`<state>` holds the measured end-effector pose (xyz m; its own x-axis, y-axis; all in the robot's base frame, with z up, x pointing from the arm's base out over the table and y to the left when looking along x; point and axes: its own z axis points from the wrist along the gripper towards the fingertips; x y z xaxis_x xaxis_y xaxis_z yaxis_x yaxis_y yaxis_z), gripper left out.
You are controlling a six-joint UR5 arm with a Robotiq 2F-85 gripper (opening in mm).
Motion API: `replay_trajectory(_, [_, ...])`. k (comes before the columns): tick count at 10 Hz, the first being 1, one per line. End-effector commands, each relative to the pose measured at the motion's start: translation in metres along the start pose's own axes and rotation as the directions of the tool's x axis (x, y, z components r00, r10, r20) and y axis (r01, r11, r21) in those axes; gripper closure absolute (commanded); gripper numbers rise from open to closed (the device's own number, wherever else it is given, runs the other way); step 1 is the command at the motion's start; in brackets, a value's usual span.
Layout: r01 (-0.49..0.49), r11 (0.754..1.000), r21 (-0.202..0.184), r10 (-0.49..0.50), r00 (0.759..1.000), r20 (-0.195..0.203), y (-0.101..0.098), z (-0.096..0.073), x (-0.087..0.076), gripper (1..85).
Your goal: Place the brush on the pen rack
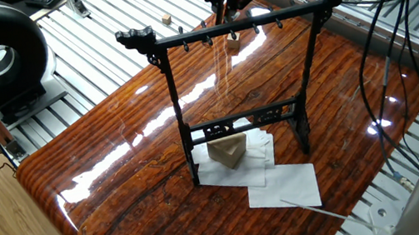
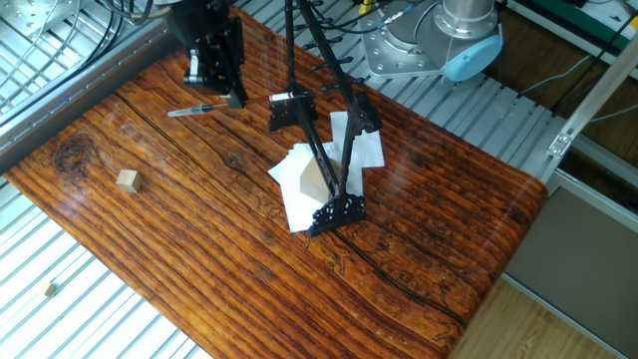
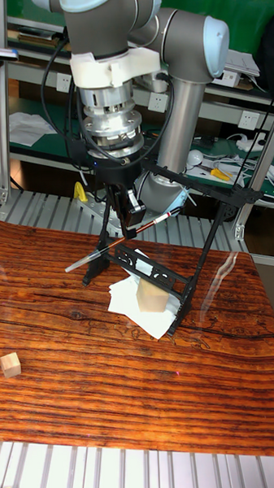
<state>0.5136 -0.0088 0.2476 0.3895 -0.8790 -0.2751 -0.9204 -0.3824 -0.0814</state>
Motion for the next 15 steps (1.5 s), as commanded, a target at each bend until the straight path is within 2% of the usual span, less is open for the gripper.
replay_trajectory(1, [-0.005,1.000,0.019,0.005,1.000,-0.001,-0.005,-0.002,0.000,84.7])
replay_trajectory(7, [0.001,0.999,0.054,-0.001,1.000,0.010,-0.018,0.004,-0.005,84.7])
replay_trajectory(9, [-0.006,0.996,0.084,0.005,1.000,0.020,-0.026,0.003,-0.007,84.7])
replay_trajectory(11, [0.018,0.992,0.127,-0.018,1.000,-0.001,-0.037,0.002,-0.002,84.7])
replay_trajectory(12, [0.001,0.991,0.130,-0.003,1.000,0.009,-0.038,0.002,-0.005,84.7])
replay_trajectory(14, [0.001,0.993,0.117,0.002,1.000,-0.025,-0.034,0.002,0.004,84.7])
replay_trajectory(15, [0.004,0.994,0.105,-0.002,1.000,-0.022,-0.031,0.002,0.003,84.7])
